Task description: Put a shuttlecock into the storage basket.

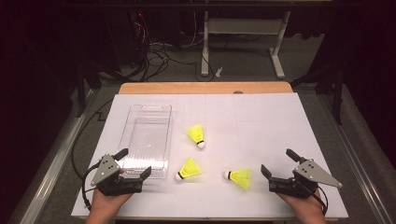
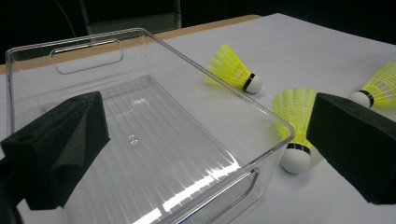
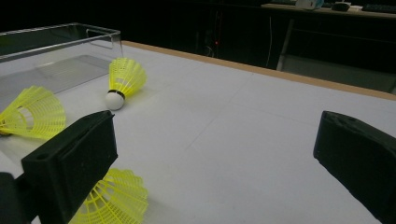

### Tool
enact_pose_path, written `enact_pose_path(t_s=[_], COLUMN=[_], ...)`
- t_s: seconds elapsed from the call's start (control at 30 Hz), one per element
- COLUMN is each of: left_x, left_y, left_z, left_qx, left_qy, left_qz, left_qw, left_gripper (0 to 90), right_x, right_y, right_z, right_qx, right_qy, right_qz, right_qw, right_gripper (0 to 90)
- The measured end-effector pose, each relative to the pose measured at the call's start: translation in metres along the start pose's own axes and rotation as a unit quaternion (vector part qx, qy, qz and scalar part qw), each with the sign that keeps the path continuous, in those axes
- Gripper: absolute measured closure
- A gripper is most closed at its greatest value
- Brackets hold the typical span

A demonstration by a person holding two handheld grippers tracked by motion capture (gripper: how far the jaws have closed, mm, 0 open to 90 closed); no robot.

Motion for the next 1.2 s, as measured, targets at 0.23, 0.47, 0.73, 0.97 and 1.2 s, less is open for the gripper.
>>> enact_pose_path(t_s=[0.23,0.47,0.73,0.97,1.2], left_x=[-0.0011,-0.002,-0.0035,-0.0058,-0.0058], left_y=[-0.0011,-0.0015,-0.0032,-0.0048,-0.0072], left_z=[-0.0015,-0.0015,-0.0008,-0.0038,-0.0084], left_qx=[-0.002,-0.002,-0.003,-0.005,-0.009], left_qy=[-0.002,-0.002,0.0,-0.002,0.0], left_qz=[0.002,0.004,0.006,0.009,-0.001], left_qw=[1.0,1.0,1.0,0.9999,1.0], left_gripper=[0.6,0.6,0.6,0.6,0.8], right_x=[-0.0008,-0.002,-0.0033,-0.0036,-0.0058], right_y=[-0.0009,-0.0009,-0.0003,-0.0009,-0.0014], right_z=[-0.0001,-0.0002,-0.0022,-0.0019,-0.0018], right_qx=[0.0,0.0,-0.001,0.0,0.006], right_qy=[-0.001,-0.003,-0.009,-0.005,-0.009], right_qz=[0.003,0.007,0.006,0.003,0.002], right_qw=[1.0,1.0,0.9999,1.0,0.9999], right_gripper=[0.0,0.0,0.0,0.0,0.0])
Point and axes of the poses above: each handheld gripper's, and its own axes: y roughly forward along the jaws, x roughly out of its underside, z roughly to its right, the point moved 10 cm from there along y, roughly forward along the jaws, and after that the axes turned 15 degrees about -x, right-handed, at the moved point
